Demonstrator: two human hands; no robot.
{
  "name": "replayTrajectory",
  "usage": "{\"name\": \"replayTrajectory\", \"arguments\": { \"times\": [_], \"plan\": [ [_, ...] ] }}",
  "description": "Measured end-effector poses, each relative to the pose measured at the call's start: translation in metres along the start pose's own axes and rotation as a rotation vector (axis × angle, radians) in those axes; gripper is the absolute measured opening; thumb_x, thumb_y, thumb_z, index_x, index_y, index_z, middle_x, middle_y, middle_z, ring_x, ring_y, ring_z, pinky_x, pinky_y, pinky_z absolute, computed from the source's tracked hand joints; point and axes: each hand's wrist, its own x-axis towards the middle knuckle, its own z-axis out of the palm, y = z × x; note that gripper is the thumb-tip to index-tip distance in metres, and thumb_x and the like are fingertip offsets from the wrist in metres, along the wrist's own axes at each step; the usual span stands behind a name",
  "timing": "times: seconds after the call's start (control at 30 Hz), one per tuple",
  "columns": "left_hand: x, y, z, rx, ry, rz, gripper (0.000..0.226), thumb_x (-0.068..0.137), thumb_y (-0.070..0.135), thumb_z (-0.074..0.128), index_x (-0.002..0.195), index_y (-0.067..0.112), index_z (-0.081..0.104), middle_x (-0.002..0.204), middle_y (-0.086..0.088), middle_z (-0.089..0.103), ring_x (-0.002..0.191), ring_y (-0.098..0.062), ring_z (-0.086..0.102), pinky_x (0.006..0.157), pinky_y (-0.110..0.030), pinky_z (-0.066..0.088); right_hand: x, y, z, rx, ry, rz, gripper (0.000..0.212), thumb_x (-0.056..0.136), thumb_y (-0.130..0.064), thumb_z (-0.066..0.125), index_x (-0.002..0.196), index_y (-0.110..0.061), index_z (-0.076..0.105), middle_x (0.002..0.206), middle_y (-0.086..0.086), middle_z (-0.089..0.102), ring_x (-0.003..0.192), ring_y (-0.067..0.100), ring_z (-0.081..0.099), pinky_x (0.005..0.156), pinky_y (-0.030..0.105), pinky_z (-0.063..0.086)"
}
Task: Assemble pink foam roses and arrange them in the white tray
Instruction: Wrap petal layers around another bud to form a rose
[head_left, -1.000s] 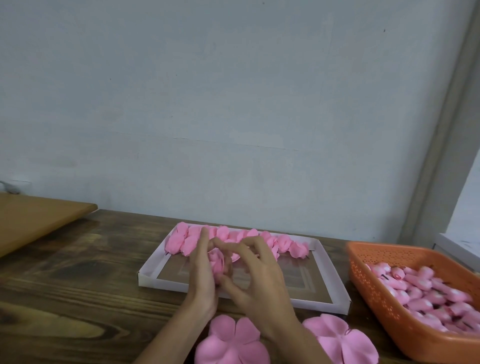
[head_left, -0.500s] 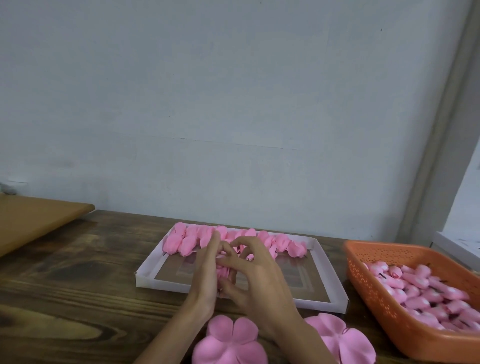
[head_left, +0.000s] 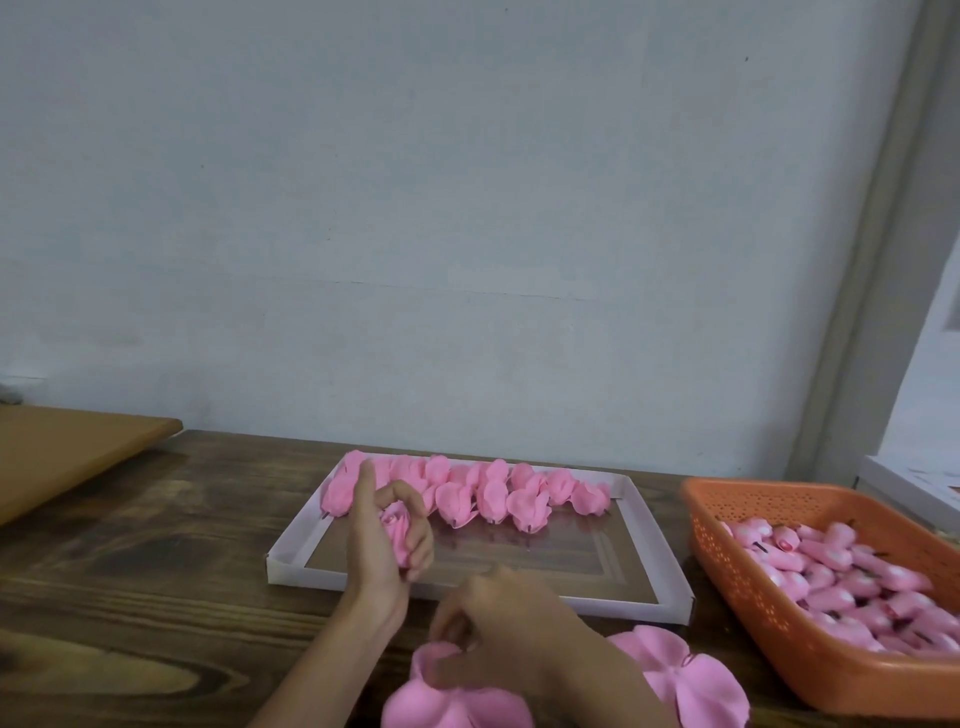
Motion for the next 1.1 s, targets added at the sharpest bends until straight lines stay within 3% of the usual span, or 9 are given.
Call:
{"name": "replayTrajectory", "arguments": {
  "times": [0.2, 0.4, 0.63, 0.73, 0.8, 0.87, 1.0, 1.1],
  "plan": [
    [0.003, -0.002, -0.002, -0.029, -0.010, 0.002, 0.074, 0.103, 0.066, 0.036, 0.060, 0.009, 0.052, 0.040, -0.003, 0.026, 0.027, -0.013, 0.022, 0.039, -0.011, 0.018, 0.005, 0.007, -0.001, 0.086, 0.046, 0.057, 0.022, 0.071, -0.029, 0.075, 0.093, -0.028, 0.079, 0.085, -0.009, 0.078, 0.079, 0.002, 0.069, 0.064, 0.007, 0.044],
    [0.002, -0.004, -0.003, 0.017, -0.014, -0.019, 0.072, 0.100, 0.069, 0.038, 0.066, 0.007, 0.047, 0.042, -0.004, 0.028, 0.030, -0.015, 0.023, 0.043, -0.016, 0.014, 0.007, 0.006, -0.001, 0.134, 0.039, 0.050, 0.020, 0.073, -0.023, 0.078, 0.092, -0.025, 0.081, 0.083, -0.005, 0.078, 0.076, 0.005, 0.071, 0.070, 0.018, 0.056],
    [0.004, -0.003, -0.003, -0.039, -0.003, -0.058, 0.071, 0.098, 0.071, 0.039, 0.063, 0.010, 0.047, 0.042, -0.004, 0.027, 0.030, -0.014, 0.023, 0.045, -0.016, 0.014, 0.004, 0.001, -0.008, 0.328, -0.016, 0.046, 0.014, 0.086, -0.031, 0.077, 0.085, -0.017, 0.075, 0.080, -0.004, 0.074, 0.070, 0.002, 0.064, 0.063, 0.010, 0.044],
    [0.006, 0.000, -0.002, -0.130, -0.023, -0.068, 0.074, 0.098, 0.071, 0.038, 0.057, 0.011, 0.049, 0.039, -0.003, 0.027, 0.027, -0.015, 0.025, 0.042, -0.014, 0.018, 0.004, 0.001, -0.009, 0.437, -0.031, 0.087, 0.015, 0.092, -0.028, 0.066, 0.088, -0.015, 0.061, 0.071, -0.006, 0.059, 0.063, 0.004, 0.050, 0.058, 0.021, 0.039],
    [0.006, 0.001, -0.002, -0.155, -0.018, -0.050, 0.074, 0.099, 0.070, 0.040, 0.054, 0.012, 0.051, 0.039, -0.003, 0.027, 0.027, -0.017, 0.027, 0.044, -0.020, 0.015, 0.005, 0.002, -0.007, 0.560, -0.011, 0.140, 0.012, 0.092, -0.021, 0.063, 0.086, -0.016, 0.054, 0.065, -0.007, 0.050, 0.058, 0.005, 0.044, 0.052, 0.022, 0.035],
    [0.005, 0.003, -0.001, -0.145, 0.005, -0.034, 0.073, 0.098, 0.069, 0.043, 0.052, 0.013, 0.052, 0.042, -0.003, 0.027, 0.032, -0.019, 0.031, 0.049, -0.029, 0.014, 0.006, 0.001, -0.004, 0.694, 0.000, 0.202, 0.011, 0.090, -0.013, 0.066, 0.089, -0.017, 0.055, 0.065, -0.003, 0.053, 0.059, 0.009, 0.047, 0.051, 0.022, 0.036],
    [0.001, 0.007, 0.003, -0.149, 0.025, 0.008, 0.072, 0.101, 0.064, 0.043, 0.050, 0.014, 0.054, 0.041, -0.001, 0.029, 0.042, -0.020, 0.036, 0.047, -0.026, 0.032, 0.004, 0.007, -0.005, 0.757, -0.064, 0.227, 0.023, 0.078, -0.015, 0.081, 0.086, 0.002, 0.067, 0.074, 0.011, 0.065, 0.069, 0.017, 0.061, 0.060, 0.030, 0.047],
    [-0.003, 0.008, 0.007, -0.168, 0.003, 0.010, 0.073, 0.104, 0.062, 0.041, 0.051, 0.013, 0.054, 0.041, -0.001, 0.029, 0.043, -0.019, 0.038, 0.047, -0.027, 0.037, 0.004, 0.012, -0.008, 0.613, -0.068, 0.209, 0.027, 0.078, -0.021, 0.082, 0.077, 0.003, 0.070, 0.073, 0.018, 0.066, 0.066, 0.020, 0.059, 0.061, 0.034, 0.046]
  ]
}}
